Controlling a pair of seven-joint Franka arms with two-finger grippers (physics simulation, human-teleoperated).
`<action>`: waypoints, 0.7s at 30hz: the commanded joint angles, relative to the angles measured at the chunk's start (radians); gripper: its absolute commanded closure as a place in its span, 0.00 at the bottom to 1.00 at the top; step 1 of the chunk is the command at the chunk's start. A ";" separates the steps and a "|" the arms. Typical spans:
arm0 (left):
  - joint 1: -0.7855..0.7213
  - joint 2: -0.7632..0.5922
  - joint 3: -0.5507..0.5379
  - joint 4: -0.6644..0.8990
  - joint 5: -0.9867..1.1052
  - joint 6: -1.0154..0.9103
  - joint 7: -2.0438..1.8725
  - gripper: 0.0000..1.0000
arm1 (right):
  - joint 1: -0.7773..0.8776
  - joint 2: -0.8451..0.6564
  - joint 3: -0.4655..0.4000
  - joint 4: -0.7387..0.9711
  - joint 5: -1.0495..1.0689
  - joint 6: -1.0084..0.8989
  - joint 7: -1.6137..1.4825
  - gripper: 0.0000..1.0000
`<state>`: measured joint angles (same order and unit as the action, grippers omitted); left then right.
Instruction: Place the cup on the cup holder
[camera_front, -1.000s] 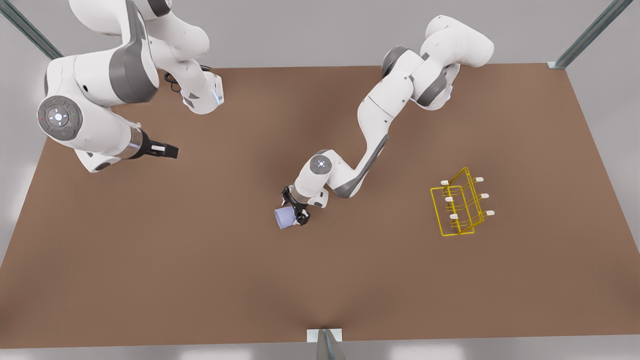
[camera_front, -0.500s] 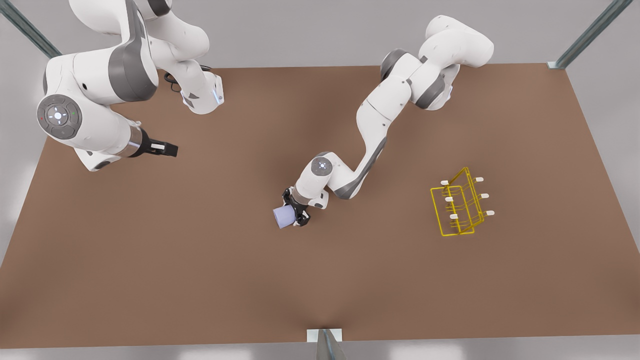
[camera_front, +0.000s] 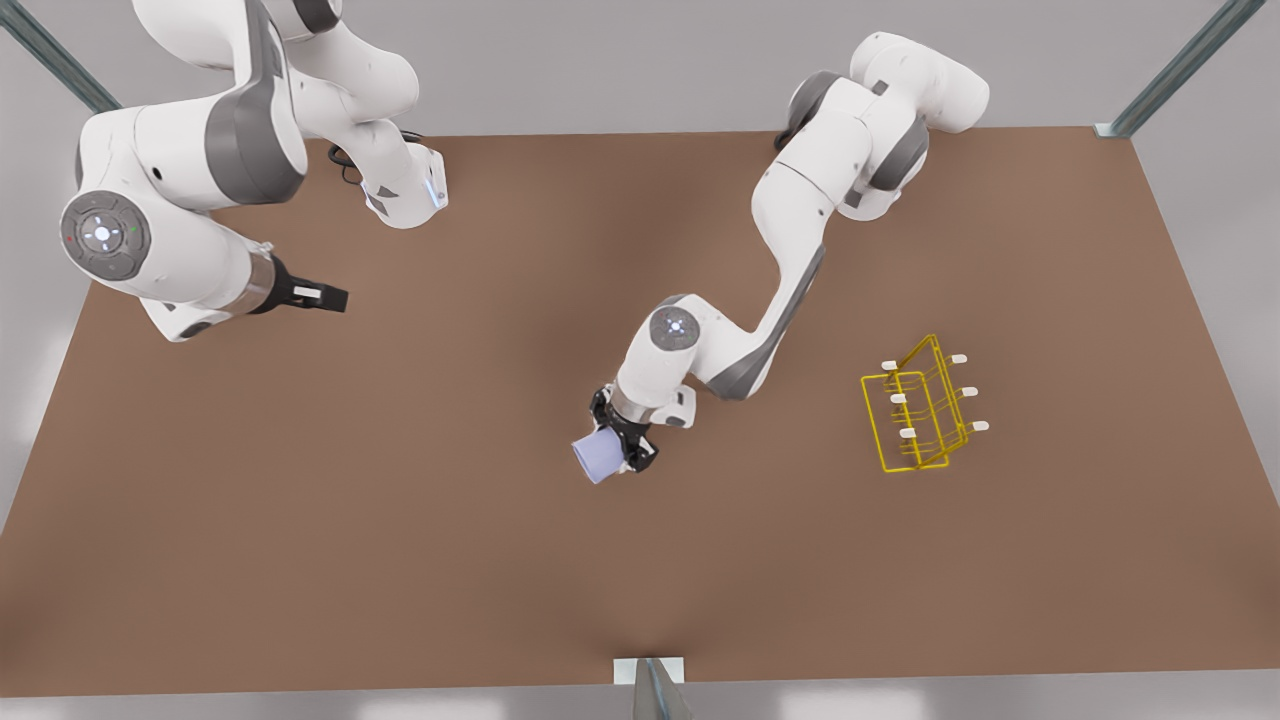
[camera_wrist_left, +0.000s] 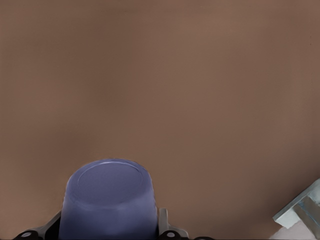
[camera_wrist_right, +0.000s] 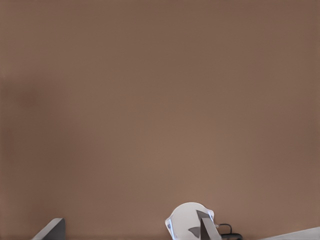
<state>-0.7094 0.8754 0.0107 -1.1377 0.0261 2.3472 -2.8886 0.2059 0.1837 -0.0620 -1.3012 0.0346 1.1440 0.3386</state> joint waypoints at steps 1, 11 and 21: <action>-0.077 -0.041 0.158 0.001 -0.002 -0.529 0.135 0.18 | 0.000 -0.001 -0.002 0.000 0.001 -0.004 -0.026 0.00; -0.542 -0.052 0.844 -0.507 0.692 -1.013 0.818 0.18 | 0.001 -0.001 -0.013 -0.003 0.002 -0.007 -0.050 0.00; -0.599 0.019 0.922 -0.613 0.704 -0.798 1.253 0.18 | 0.000 -0.001 -0.015 -0.004 0.002 -0.009 -0.053 0.00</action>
<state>-1.3129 0.8997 0.9331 -1.7486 0.7238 1.5130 -2.2385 0.2055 0.1837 -0.0764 -1.3057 0.0365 1.1369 0.3033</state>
